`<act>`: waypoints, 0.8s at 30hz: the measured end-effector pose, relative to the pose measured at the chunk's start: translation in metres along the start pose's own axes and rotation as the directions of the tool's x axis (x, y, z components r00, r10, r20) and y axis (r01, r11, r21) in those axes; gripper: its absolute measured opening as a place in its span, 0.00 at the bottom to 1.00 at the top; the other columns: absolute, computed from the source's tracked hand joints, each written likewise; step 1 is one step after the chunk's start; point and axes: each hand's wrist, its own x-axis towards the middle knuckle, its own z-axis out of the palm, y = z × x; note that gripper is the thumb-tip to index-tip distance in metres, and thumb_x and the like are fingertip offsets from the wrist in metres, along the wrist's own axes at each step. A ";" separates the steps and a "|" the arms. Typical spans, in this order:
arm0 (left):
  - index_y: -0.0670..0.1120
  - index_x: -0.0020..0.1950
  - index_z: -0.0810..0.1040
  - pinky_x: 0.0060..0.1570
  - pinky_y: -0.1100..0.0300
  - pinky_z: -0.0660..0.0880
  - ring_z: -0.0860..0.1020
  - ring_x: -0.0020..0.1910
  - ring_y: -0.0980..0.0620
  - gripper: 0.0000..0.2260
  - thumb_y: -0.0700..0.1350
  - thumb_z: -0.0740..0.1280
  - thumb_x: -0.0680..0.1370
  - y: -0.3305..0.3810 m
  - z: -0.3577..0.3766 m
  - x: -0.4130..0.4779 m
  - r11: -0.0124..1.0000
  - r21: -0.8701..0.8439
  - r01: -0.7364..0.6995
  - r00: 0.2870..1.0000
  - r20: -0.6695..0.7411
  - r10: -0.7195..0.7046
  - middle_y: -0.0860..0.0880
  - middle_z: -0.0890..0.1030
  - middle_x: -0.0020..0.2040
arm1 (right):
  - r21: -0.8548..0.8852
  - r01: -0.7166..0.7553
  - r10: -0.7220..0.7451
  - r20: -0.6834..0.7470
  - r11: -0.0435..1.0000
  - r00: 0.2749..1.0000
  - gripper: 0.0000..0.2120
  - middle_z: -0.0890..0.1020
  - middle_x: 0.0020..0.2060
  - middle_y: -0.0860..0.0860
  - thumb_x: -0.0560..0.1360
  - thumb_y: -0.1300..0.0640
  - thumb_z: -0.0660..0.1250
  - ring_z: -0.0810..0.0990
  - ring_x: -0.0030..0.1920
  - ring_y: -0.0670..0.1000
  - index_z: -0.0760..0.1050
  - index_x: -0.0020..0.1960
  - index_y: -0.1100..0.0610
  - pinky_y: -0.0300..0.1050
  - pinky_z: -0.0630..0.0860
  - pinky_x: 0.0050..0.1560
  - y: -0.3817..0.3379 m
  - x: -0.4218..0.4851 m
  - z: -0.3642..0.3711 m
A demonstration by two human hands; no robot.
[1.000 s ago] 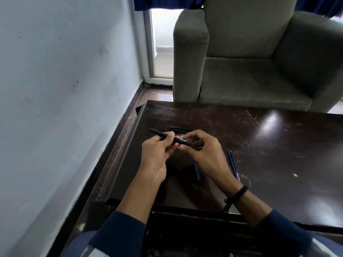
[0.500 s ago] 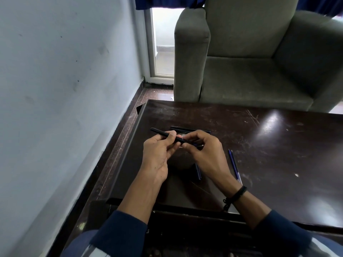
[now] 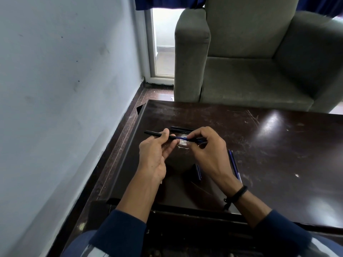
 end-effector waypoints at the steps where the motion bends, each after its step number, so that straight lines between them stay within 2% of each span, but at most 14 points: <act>1: 0.35 0.51 0.81 0.45 0.57 0.84 0.87 0.45 0.45 0.05 0.37 0.71 0.78 0.000 0.000 0.001 1.000 0.001 0.000 1.000 -0.006 0.000 0.39 0.86 0.47 | 0.024 -0.058 0.057 0.030 0.998 0.998 0.08 0.82 0.45 0.41 0.74 0.61 0.75 0.80 0.48 0.42 0.81 0.46 0.48 0.31 0.75 0.47 0.000 0.001 -0.001; 3: 0.36 0.51 0.81 0.46 0.57 0.84 0.86 0.49 0.43 0.04 0.37 0.71 0.78 -0.001 -0.001 0.002 1.000 -0.001 -0.002 1.000 -0.022 0.002 0.37 0.85 0.50 | 0.064 -0.143 0.138 0.079 0.988 0.987 0.07 0.83 0.45 0.40 0.74 0.58 0.76 0.80 0.49 0.41 0.81 0.48 0.48 0.30 0.75 0.47 -0.001 0.003 -0.004; 8: 0.37 0.50 0.81 0.42 0.59 0.84 0.85 0.53 0.41 0.02 0.36 0.70 0.79 0.001 -0.002 0.006 0.999 -0.048 -0.024 0.997 -0.069 0.020 0.37 0.85 0.50 | 0.160 -0.239 0.229 0.081 0.958 0.970 0.06 0.85 0.43 0.43 0.73 0.58 0.76 0.83 0.46 0.44 0.83 0.46 0.47 0.43 0.80 0.47 -0.003 0.006 -0.005; 10: 0.37 0.50 0.80 0.40 0.60 0.83 0.86 0.51 0.42 0.02 0.36 0.70 0.79 0.003 -0.003 0.007 0.997 -0.074 -0.026 0.996 -0.081 0.020 0.37 0.85 0.50 | 0.293 -0.326 0.323 0.059 0.899 0.945 0.07 0.86 0.41 0.47 0.73 0.62 0.75 0.84 0.42 0.47 0.84 0.45 0.50 0.45 0.81 0.44 -0.002 0.009 -0.008; 13: 0.38 0.51 0.80 0.40 0.61 0.83 0.87 0.45 0.45 0.03 0.37 0.70 0.79 0.006 -0.005 0.008 0.989 -0.147 -0.023 0.996 -0.087 0.010 0.39 0.85 0.47 | 0.523 -0.398 0.466 0.003 0.753 0.885 0.07 0.84 0.38 0.52 0.74 0.68 0.71 0.80 0.35 0.47 0.83 0.46 0.57 0.41 0.77 0.38 -0.001 0.016 -0.017; 15: 0.37 0.51 0.80 0.40 0.61 0.83 0.87 0.43 0.45 0.04 0.37 0.70 0.79 0.007 -0.007 0.010 0.972 -0.234 -0.006 0.997 -0.075 -0.012 0.40 0.85 0.45 | 0.565 -0.418 0.524 -0.031 0.711 0.851 0.07 0.84 0.39 0.52 0.74 0.68 0.70 0.78 0.35 0.48 0.82 0.47 0.58 0.39 0.75 0.35 0.002 0.019 -0.023; 17: 0.38 0.51 0.81 0.40 0.61 0.83 0.87 0.43 0.45 0.04 0.37 0.70 0.79 0.008 -0.008 0.011 0.935 -0.352 0.039 0.998 -0.030 -0.053 0.41 0.85 0.44 | 0.458 -0.447 0.520 -0.040 0.769 0.853 0.06 0.85 0.40 0.51 0.74 0.66 0.71 0.79 0.37 0.49 0.82 0.46 0.55 0.41 0.76 0.36 0.007 0.022 -0.028; 19: 0.38 0.51 0.81 0.40 0.61 0.83 0.86 0.45 0.45 0.03 0.37 0.71 0.78 0.008 -0.008 0.009 0.893 -0.441 0.090 0.996 0.032 -0.085 0.42 0.85 0.43 | 0.125 -0.436 0.439 0.003 0.891 0.898 0.06 0.85 0.40 0.47 0.73 0.60 0.75 0.82 0.39 0.47 0.82 0.44 0.50 0.44 0.78 0.40 0.013 0.022 -0.032; 20: 0.38 0.50 0.81 0.40 0.61 0.83 0.85 0.46 0.46 0.03 0.38 0.70 0.78 0.008 -0.008 0.008 0.881 -0.461 0.107 0.994 0.060 -0.090 0.42 0.85 0.42 | -0.064 -0.393 0.397 0.052 0.917 0.916 0.06 0.85 0.40 0.45 0.72 0.58 0.76 0.83 0.40 0.46 0.81 0.44 0.48 0.43 0.78 0.41 0.014 0.021 -0.032; 22: 0.39 0.49 0.81 0.41 0.61 0.83 0.85 0.44 0.47 0.03 0.38 0.70 0.79 0.009 -0.006 0.004 0.875 -0.468 0.124 0.991 0.098 -0.088 0.43 0.85 0.40 | -0.356 -0.261 0.326 0.134 0.897 0.936 0.06 0.84 0.41 0.43 0.73 0.55 0.75 0.82 0.42 0.46 0.80 0.44 0.47 0.44 0.77 0.40 0.014 0.016 -0.028; 24: 0.39 0.49 0.81 0.41 0.61 0.84 0.85 0.44 0.48 0.03 0.38 0.69 0.79 0.009 -0.005 0.003 0.876 -0.464 0.135 0.989 0.115 -0.092 0.44 0.85 0.40 | -0.513 -0.130 0.261 0.191 0.848 0.946 0.05 0.82 0.41 0.44 0.74 0.57 0.72 0.81 0.43 0.49 0.79 0.45 0.46 0.46 0.76 0.40 0.013 0.011 -0.022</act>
